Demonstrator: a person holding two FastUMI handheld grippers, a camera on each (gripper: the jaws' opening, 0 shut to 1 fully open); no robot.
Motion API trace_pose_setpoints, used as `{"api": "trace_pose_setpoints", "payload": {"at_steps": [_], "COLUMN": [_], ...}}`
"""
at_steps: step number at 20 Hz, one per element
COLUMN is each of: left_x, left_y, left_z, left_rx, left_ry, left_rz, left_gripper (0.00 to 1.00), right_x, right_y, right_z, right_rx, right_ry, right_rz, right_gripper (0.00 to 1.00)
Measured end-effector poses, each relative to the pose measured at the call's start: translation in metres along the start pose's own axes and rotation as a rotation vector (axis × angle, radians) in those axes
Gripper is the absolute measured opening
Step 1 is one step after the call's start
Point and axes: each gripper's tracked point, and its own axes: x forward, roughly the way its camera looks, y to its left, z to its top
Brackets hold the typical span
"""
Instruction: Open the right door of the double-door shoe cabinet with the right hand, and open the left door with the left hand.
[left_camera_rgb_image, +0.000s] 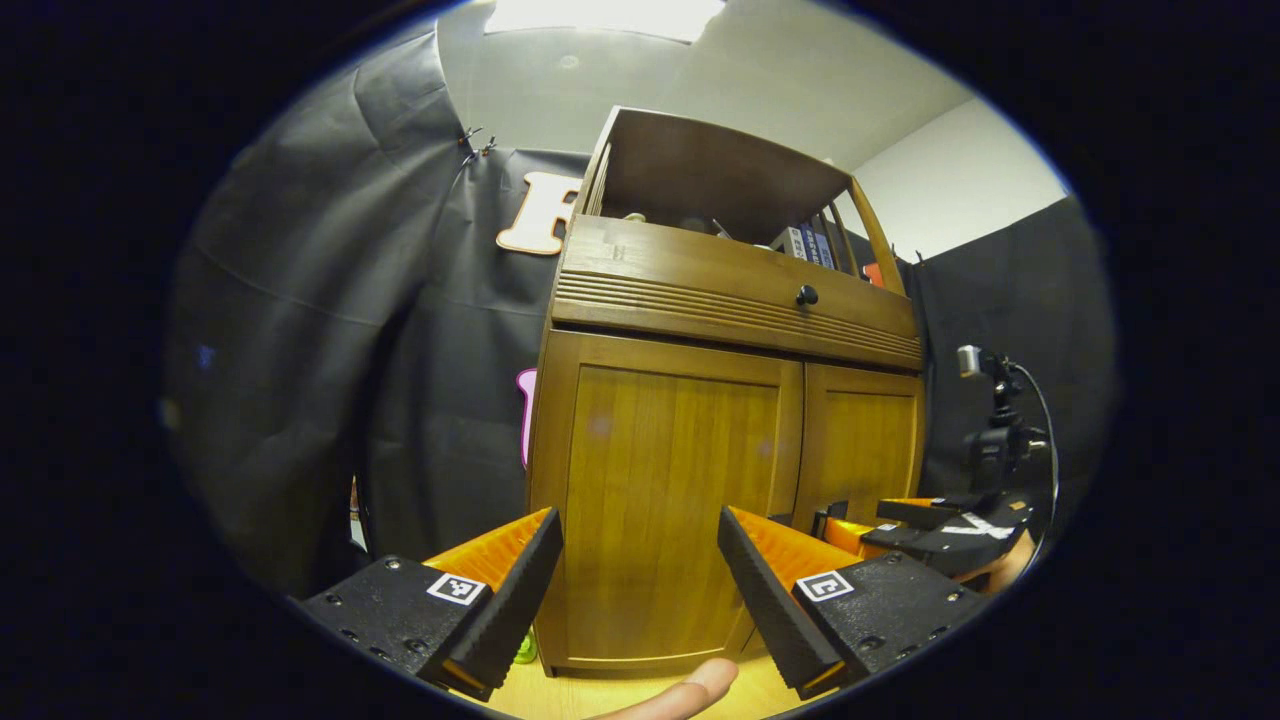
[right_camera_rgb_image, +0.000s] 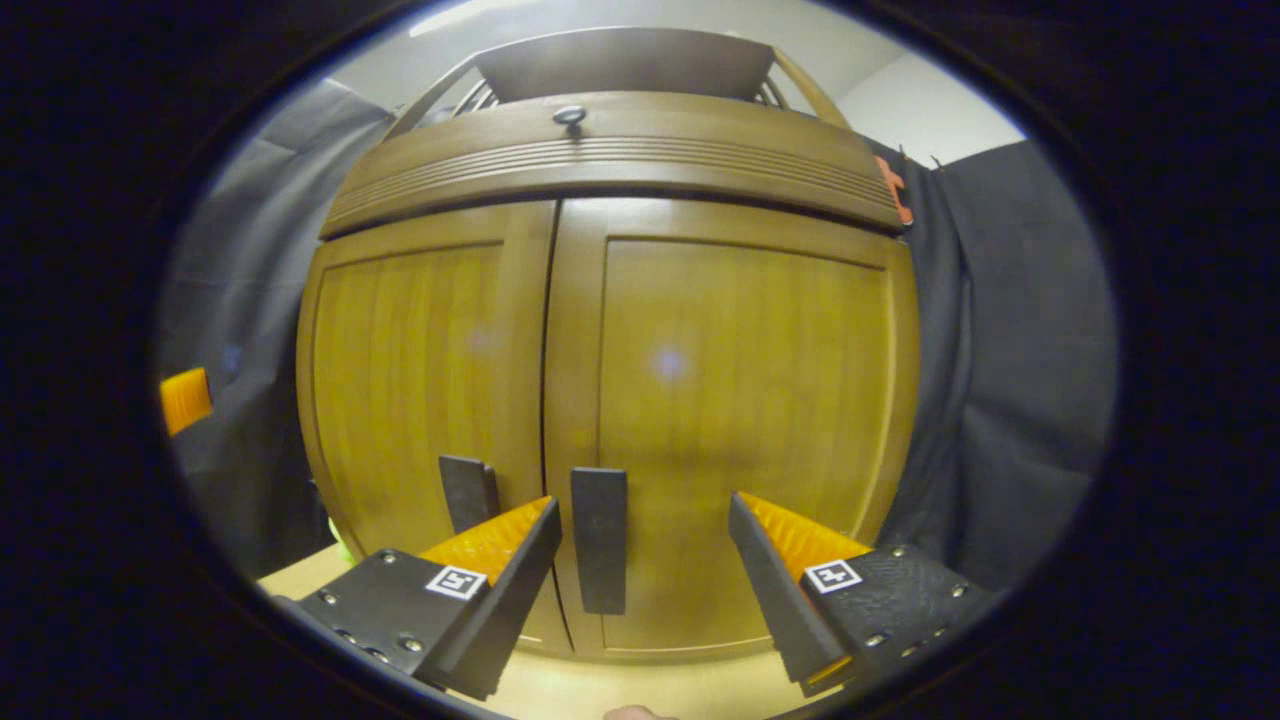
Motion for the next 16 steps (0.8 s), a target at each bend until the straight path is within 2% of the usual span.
{"api": "trace_pose_setpoints", "payload": {"at_steps": [4, 6, 8, 10, 16], "left_x": [0.003, 0.003, 0.003, 0.002, 0.0], "left_y": [0.009, 0.009, 0.008, 0.006, 0.008], "left_z": [0.001, 0.001, 0.0, -0.001, 0.003], "left_rx": [-0.014, -0.009, -0.013, -0.013, -0.006], "left_ry": [0.005, 0.003, 0.008, 0.013, -0.002], "left_rz": [0.019, 0.016, 0.01, -0.002, -0.001], "left_gripper": [0.97, 0.96, 0.93, 0.93, 0.93], "right_x": [0.017, 0.031, 0.019, 0.019, -0.013], "right_y": [0.01, 0.019, 0.019, 0.017, 0.011], "right_z": [-0.015, -0.023, -0.021, -0.024, -0.024], "right_rx": [0.02, 0.048, 0.106, 0.11, 0.11], "right_ry": [0.03, 0.063, 0.085, 0.097, 0.12], "right_rz": [0.011, 0.045, 0.04, 0.057, 0.118], "right_gripper": [0.96, 0.61, 0.27, 0.22, 0.22]}}
